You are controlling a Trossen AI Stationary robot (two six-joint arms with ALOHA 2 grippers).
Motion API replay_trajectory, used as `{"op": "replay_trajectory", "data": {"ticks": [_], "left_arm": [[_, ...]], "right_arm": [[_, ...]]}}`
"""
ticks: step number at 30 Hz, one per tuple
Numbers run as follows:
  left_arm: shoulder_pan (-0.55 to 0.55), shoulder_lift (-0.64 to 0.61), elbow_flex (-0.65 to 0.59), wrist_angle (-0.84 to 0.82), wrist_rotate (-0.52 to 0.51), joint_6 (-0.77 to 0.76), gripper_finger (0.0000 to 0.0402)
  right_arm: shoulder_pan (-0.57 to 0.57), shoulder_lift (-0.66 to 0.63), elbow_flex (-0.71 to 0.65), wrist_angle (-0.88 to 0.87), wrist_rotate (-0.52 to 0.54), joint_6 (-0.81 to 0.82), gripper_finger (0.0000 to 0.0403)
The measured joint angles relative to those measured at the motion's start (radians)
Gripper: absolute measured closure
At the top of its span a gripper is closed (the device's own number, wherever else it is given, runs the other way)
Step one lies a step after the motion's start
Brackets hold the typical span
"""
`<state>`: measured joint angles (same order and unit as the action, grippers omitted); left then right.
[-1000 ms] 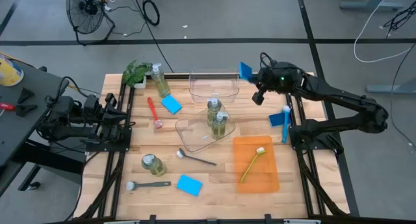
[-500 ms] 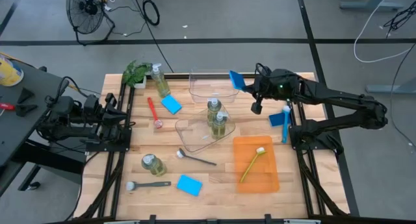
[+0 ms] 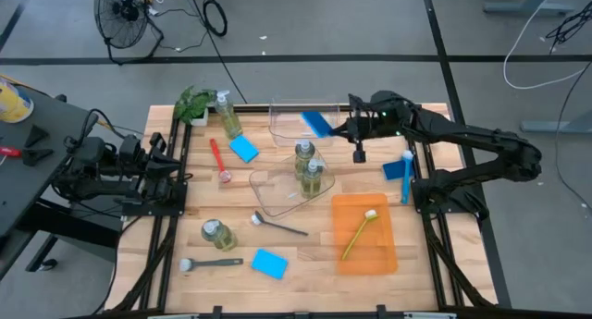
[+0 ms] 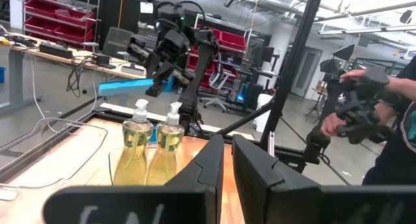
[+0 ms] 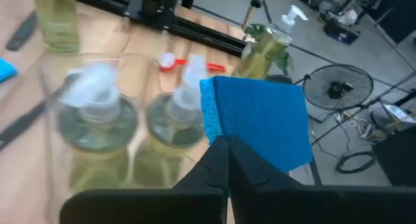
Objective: Pick & Place Kitchen Sink Supplies
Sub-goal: Put the blue sponge into the top transparent bin
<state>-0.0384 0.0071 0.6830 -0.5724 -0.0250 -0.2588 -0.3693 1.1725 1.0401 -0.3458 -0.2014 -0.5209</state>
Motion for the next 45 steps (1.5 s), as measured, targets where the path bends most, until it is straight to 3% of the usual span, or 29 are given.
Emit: {"op": "replay_trajectory", "data": {"ticks": [5, 9, 15, 22, 29, 45], "left_arm": [[0.000, 0.000, 0.000, -0.001, 0.000, 0.000, 0.0365], [0.000, 0.000, 0.000, 0.000, 0.000, 0.000, 0.0365], [0.000, 0.000, 0.000, -0.001, 0.000, 0.000, 0.0365], [0.000, 0.000, 0.000, -0.001, 0.000, 0.000, 0.0365], [0.000, 0.000, 0.000, 0.000, 0.000, 0.000, 0.0365], [0.000, 0.000, 0.000, 0.000, 0.000, 0.000, 0.0365]], "right_arm": [[-0.077, 0.044, 0.000, 0.033, -0.027, -0.013, 0.0403], [-0.144, 0.086, 0.000, 0.090, -0.131, -0.010, 0.0403], [-0.228, 0.157, 0.000, 0.202, -0.293, 0.104, 0.0403], [-0.291, 0.216, 0.000, 0.222, -0.371, 0.192, 0.0403], [-0.315, 0.237, 0.000, 0.215, -0.420, 0.251, 0.0403], [-0.337, 0.193, -0.001, 0.205, -0.383, 0.177, 0.0403]]}}
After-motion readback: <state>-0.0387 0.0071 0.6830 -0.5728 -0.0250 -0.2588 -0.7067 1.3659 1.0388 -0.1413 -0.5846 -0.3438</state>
